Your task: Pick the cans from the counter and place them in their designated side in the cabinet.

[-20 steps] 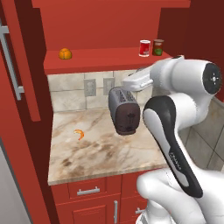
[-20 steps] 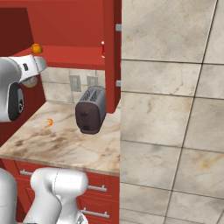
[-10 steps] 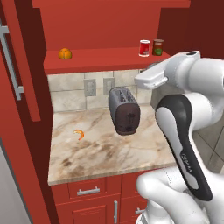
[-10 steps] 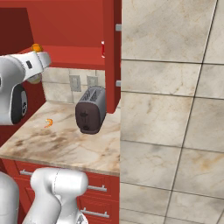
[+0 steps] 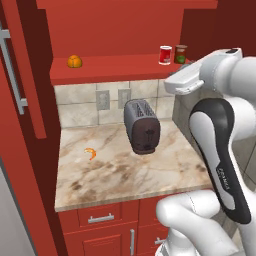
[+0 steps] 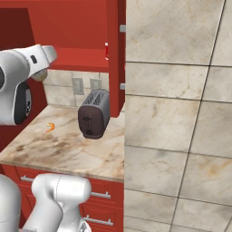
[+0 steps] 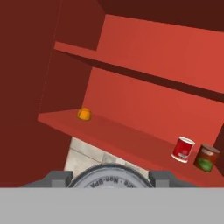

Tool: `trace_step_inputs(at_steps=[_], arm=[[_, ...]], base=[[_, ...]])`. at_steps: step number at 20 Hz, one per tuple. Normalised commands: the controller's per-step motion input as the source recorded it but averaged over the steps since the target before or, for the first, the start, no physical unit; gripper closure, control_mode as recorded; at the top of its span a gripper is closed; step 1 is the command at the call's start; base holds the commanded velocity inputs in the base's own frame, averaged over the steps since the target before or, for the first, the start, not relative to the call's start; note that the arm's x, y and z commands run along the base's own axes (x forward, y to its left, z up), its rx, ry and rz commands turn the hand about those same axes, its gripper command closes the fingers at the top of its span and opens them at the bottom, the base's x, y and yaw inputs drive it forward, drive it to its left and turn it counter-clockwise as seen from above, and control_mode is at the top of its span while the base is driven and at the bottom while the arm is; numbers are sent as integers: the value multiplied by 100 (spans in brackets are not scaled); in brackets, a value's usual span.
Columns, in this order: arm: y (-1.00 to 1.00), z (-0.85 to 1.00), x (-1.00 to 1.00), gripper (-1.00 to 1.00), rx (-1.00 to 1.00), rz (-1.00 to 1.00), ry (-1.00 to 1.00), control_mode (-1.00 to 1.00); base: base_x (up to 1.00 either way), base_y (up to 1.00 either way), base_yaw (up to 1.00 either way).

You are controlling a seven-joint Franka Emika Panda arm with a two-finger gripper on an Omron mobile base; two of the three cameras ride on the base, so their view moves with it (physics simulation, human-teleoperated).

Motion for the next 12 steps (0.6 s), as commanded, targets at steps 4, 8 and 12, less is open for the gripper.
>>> trace_step_inputs(at_steps=[4, 8, 12], arm=[[-2, 21, 0, 100, 0, 0, -5, -100], [-7, 10, 0, 100, 0, 0, -6, -100], [-8, 1, 0, 100, -1, 0, -3, -100]], base=[[0, 0, 0], [0, 0, 0], [0, 0, 0]])
